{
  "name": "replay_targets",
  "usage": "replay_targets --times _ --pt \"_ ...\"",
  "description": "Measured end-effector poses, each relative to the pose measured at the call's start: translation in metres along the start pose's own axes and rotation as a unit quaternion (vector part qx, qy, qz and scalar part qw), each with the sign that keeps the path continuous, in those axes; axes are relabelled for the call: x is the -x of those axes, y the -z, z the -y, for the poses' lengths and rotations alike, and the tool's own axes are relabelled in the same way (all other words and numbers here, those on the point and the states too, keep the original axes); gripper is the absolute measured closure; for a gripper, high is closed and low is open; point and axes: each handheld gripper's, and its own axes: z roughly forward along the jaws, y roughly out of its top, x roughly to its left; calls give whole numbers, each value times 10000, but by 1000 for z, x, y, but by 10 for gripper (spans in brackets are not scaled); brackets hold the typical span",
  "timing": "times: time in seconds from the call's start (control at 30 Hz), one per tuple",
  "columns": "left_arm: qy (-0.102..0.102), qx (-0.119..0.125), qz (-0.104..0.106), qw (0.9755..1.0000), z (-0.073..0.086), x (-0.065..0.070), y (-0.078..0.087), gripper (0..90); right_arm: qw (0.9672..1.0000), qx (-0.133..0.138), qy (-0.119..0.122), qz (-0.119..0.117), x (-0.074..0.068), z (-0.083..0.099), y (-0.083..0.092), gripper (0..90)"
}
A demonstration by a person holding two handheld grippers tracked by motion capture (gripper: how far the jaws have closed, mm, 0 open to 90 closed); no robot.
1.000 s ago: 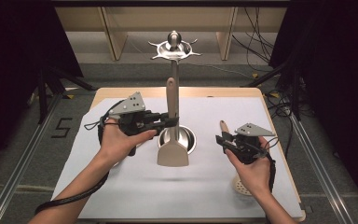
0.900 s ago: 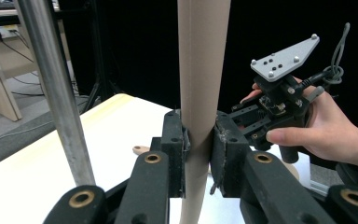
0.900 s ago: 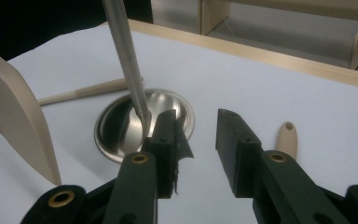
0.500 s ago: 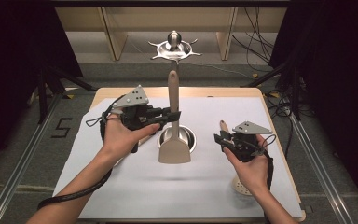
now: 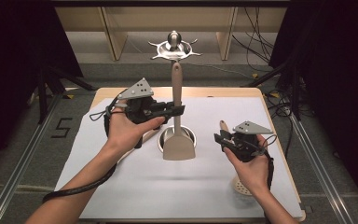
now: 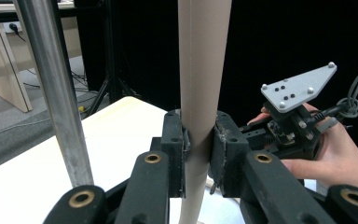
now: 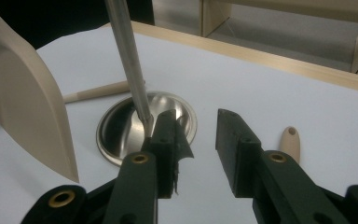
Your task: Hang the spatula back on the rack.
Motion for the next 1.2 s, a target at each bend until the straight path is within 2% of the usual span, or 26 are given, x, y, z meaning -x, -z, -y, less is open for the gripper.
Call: replay_targets --times 0.27,0.3,0.33,0.47,0.6,0.67,0.7,0.73,0.83,0.87,1.07,1.1,1.2 --pt "83 -76 -19 9999 0 -4 -4 762 10000 5 -32 -5 0 -1 0 694" --pt "-117 -82 -29 9999 -1 -8 -5 762 10000 -5 -59 -11 0 -1 0 694" --pt "-33 -71 -33 10000 0 -7 -6 762 10000 22 27 -5 1 0 0 694" --pt "91 -79 -42 9999 0 -9 -5 762 10000 -11 4 3 0 0 0 694" --pt "82 -90 -68 9999 1 -13 -4 762 10000 6 3 2 0 0 0 694" --pt "45 -87 -85 9999 1 -16 -4 762 9999 60 89 27 1 0 -1 695" --pt "84 -89 -100 9999 1 -16 -4 762 10000 -26 -61 -12 -1 -1 0 694" --pt "69 -96 -110 9999 1 -18 -4 762 10000 70 51 -25 0 0 -2 694" --pt "-18 -111 -121 9999 1 -22 -4 762 10000 36 17 -18 0 0 -2 694" --pt "246 -117 -129 9995 2 -18 -4 762 10000 43 18 -17 0 0 -2 694" --pt "189 -112 -214 9995 4 -21 -4 759 10000 9 15 5 0 0 -1 692" --pt "164 -92 -213 9996 5 -21 -4 759 10000 -24 -57 -7 -1 0 0 692" --pt "124 -50 -228 9996 6 -22 -3 756 10000 -2 3 -4 1 0 0 690"
